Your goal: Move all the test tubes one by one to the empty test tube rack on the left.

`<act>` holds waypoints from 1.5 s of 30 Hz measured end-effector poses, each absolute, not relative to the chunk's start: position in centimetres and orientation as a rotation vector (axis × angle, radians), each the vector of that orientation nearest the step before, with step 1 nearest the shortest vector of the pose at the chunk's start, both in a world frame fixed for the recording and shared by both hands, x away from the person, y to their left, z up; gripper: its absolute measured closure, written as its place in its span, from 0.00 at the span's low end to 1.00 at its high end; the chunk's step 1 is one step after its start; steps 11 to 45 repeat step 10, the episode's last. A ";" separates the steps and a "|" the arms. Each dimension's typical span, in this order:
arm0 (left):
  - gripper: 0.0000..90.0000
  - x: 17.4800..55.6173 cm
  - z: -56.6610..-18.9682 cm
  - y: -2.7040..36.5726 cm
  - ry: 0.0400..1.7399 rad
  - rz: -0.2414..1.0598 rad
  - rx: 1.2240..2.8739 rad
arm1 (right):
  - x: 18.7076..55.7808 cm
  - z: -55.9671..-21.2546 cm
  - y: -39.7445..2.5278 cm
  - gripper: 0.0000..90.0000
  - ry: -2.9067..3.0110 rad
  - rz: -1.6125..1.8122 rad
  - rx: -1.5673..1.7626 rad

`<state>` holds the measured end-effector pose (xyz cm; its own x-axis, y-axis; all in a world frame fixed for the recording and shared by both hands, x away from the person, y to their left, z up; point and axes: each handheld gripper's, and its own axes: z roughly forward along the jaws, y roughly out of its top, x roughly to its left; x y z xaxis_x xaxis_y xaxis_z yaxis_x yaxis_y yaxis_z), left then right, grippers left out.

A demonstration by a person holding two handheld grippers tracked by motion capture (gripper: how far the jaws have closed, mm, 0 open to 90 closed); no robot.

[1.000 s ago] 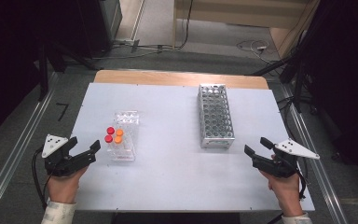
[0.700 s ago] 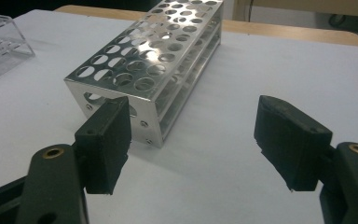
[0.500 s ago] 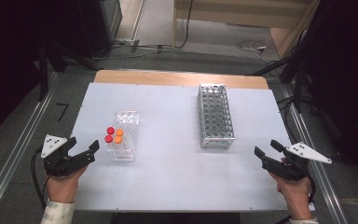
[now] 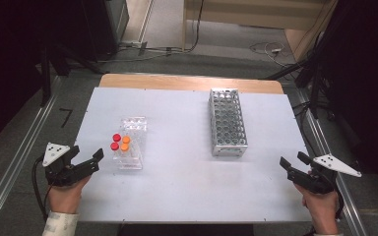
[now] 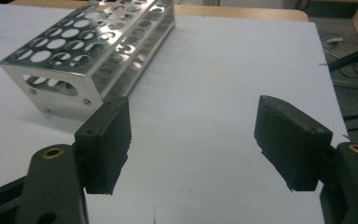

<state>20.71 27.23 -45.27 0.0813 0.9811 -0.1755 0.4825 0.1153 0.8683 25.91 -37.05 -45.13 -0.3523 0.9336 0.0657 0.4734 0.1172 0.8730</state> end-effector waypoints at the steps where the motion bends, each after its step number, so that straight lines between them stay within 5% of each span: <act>1: 0.19 20.7 -45.4 27.3 1.534 0.725 1.496 | 25.9 -45.3 -37.3 0.28 1.886 1.163 1.365; 10: 0.19 21.2 -46.8 27.9 1.577 0.723 1.511 | 26.4 -47.0 -38.7 0.18 1.873 1.052 1.417; 45: 0.19 21.2 -46.8 27.9 1.577 0.723 1.511 | 26.4 -47.0 -38.7 0.18 1.873 1.052 1.417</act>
